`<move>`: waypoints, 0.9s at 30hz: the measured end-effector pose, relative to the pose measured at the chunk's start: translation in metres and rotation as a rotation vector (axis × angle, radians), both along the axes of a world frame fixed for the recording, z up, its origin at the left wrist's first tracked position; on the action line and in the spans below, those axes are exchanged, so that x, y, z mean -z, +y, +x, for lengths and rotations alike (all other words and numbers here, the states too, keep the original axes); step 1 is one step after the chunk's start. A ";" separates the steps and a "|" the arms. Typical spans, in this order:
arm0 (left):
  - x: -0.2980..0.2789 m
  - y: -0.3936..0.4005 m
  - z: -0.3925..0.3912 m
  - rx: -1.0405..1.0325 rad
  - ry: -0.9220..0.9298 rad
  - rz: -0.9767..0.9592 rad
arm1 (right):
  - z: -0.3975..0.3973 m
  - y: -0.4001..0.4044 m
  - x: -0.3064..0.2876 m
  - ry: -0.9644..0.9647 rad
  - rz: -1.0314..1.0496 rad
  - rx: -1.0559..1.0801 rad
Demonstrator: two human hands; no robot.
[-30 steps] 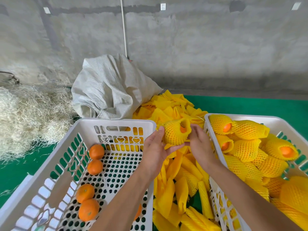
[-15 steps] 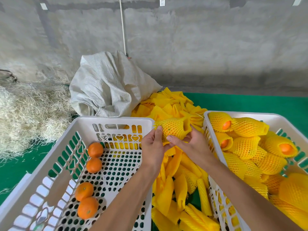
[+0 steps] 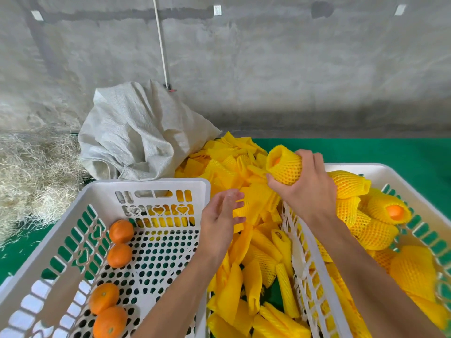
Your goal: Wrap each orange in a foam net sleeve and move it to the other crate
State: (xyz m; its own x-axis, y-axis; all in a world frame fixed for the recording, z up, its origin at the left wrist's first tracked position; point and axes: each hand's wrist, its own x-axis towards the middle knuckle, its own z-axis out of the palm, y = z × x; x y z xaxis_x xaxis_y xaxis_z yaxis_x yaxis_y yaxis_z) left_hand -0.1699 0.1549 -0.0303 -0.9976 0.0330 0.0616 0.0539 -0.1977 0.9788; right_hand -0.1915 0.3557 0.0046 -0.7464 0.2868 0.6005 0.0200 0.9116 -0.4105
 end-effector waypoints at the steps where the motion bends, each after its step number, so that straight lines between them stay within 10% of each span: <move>1: 0.001 0.002 -0.001 0.007 -0.003 -0.031 | -0.001 0.009 -0.005 -0.031 0.054 0.085; 8: 0.005 0.005 0.000 0.069 -0.005 -0.112 | 0.012 0.049 -0.025 -0.306 0.073 0.429; 20: 0.003 0.006 0.001 0.123 -0.070 -0.130 | 0.030 0.052 -0.024 -0.740 0.076 0.378; 27: 0.000 0.006 0.002 0.121 -0.104 -0.134 | 0.020 0.029 -0.032 -0.255 0.181 0.328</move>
